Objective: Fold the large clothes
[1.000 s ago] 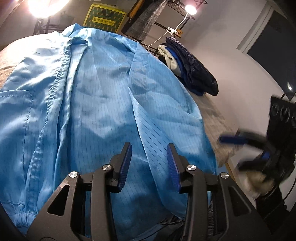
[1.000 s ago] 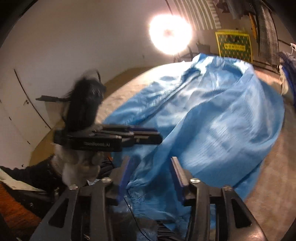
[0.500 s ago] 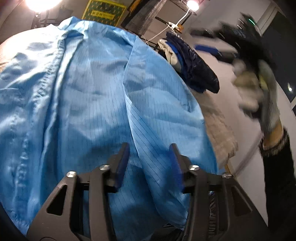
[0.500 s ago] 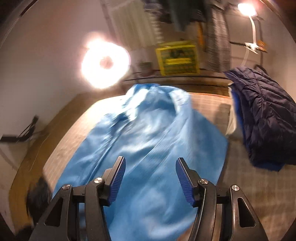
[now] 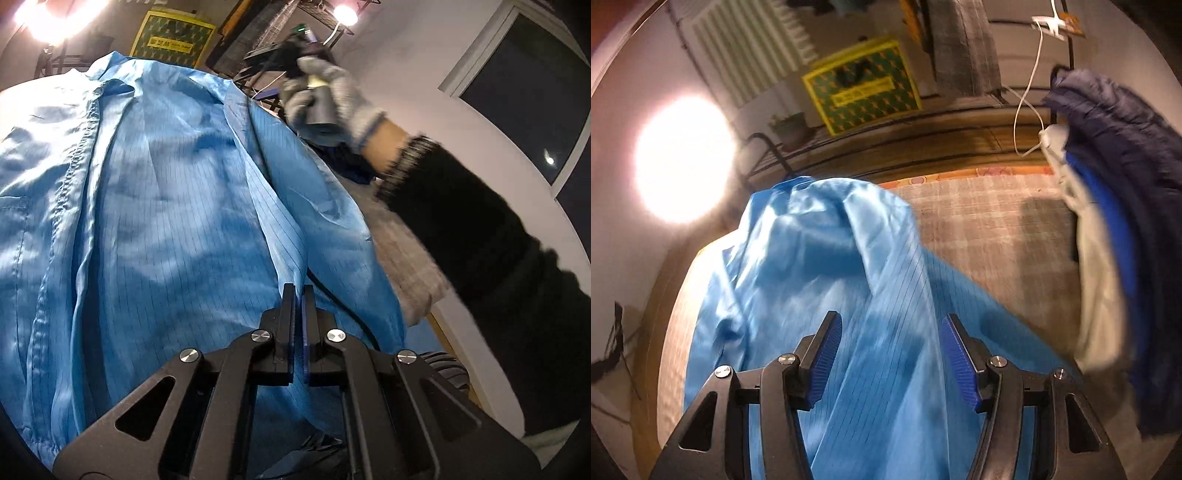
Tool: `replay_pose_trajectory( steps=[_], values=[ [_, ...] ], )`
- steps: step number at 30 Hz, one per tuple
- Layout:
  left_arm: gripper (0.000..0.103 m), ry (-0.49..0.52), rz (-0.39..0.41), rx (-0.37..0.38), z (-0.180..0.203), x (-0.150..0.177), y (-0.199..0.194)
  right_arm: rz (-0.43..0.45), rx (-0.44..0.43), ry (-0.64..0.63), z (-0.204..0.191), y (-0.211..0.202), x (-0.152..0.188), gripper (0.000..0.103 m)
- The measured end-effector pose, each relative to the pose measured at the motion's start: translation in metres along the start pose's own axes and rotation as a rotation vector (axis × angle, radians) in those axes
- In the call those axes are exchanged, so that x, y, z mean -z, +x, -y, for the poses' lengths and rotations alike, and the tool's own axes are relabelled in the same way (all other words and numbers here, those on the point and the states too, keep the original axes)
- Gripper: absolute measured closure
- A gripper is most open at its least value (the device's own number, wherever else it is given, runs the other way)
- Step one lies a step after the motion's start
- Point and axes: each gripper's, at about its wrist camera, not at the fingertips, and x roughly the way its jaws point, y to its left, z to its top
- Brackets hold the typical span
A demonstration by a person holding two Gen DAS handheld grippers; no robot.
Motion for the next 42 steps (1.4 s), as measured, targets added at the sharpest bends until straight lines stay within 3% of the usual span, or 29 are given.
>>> replay_pose_trajectory(
  steps=[2, 4, 6, 8, 14, 16, 18, 19, 21, 25, 29, 34, 35, 36, 38, 40, 42],
  values=[
    [0.103, 0.003, -0.001, 0.006, -0.002, 0.000, -0.002, 0.005, 0.022, -0.007, -0.003, 0.016, -0.009, 0.045],
    [0.103, -0.003, -0.002, 0.018, -0.005, 0.002, -0.003, -0.002, 0.016, -0.016, -0.007, 0.028, -0.015, 0.061],
    [0.103, -0.012, -0.005, 0.022, -0.009, 0.004, -0.005, -0.007, 0.006, -0.024, -0.012, 0.038, -0.019, 0.091],
    [0.103, -0.030, -0.006, 0.024, -0.015, 0.005, -0.006, 0.003, 0.022, -0.064, -0.026, 0.042, -0.019, 0.103],
    [0.103, -0.036, -0.003, -0.001, -0.021, 0.008, -0.008, 0.009, 0.006, -0.224, -0.077, 0.061, -0.021, 0.103],
    [0.103, -0.038, -0.014, -0.009, -0.022, 0.010, -0.005, -0.008, -0.011, -0.255, -0.087, 0.068, -0.019, 0.095],
    [0.103, -0.028, -0.020, -0.024, -0.021, 0.013, -0.004, -0.005, -0.015, -0.286, -0.093, 0.061, -0.019, 0.052],
    [0.103, -0.028, -0.026, -0.027, -0.021, 0.014, -0.003, 0.013, -0.030, -0.282, -0.091, 0.051, -0.019, 0.050],
    [0.103, -0.029, -0.029, -0.034, -0.022, 0.017, -0.004, 0.048, -0.068, -0.260, -0.077, 0.020, -0.019, 0.053],
    [0.103, -0.048, -0.015, -0.033, -0.024, 0.018, -0.006, 0.095, 0.028, -0.248, -0.039, -0.042, -0.005, 0.052],
    [0.103, -0.027, -0.017, -0.033, -0.018, 0.019, -0.003, 0.064, 0.111, -0.176, 0.026, -0.078, 0.027, 0.051],
    [0.103, -0.027, -0.013, -0.067, -0.012, 0.022, -0.011, -0.024, 0.057, -0.060, 0.090, -0.083, 0.077, 0.050],
    [0.096, -0.032, -0.008, -0.078, -0.012, 0.022, -0.014, -0.037, 0.031, -0.049, 0.096, -0.083, 0.089, 0.050],
    [0.082, -0.041, 0.003, -0.086, -0.013, 0.022, -0.020, -0.046, 0.012, -0.048, 0.099, -0.083, 0.096, 0.050],
    [0.068, -0.058, 0.030, -0.091, -0.012, 0.024, -0.033, -0.069, -0.020, -0.053, 0.100, -0.080, 0.111, 0.050],
    [0.068, -0.065, 0.040, -0.101, -0.011, 0.024, -0.042, -0.087, -0.040, -0.055, 0.096, -0.075, 0.124, 0.063],
    [0.066, -0.064, 0.059, -0.118, -0.008, 0.024, -0.051, -0.098, -0.042, -0.068, 0.089, -0.072, 0.135, 0.086]
  ],
)
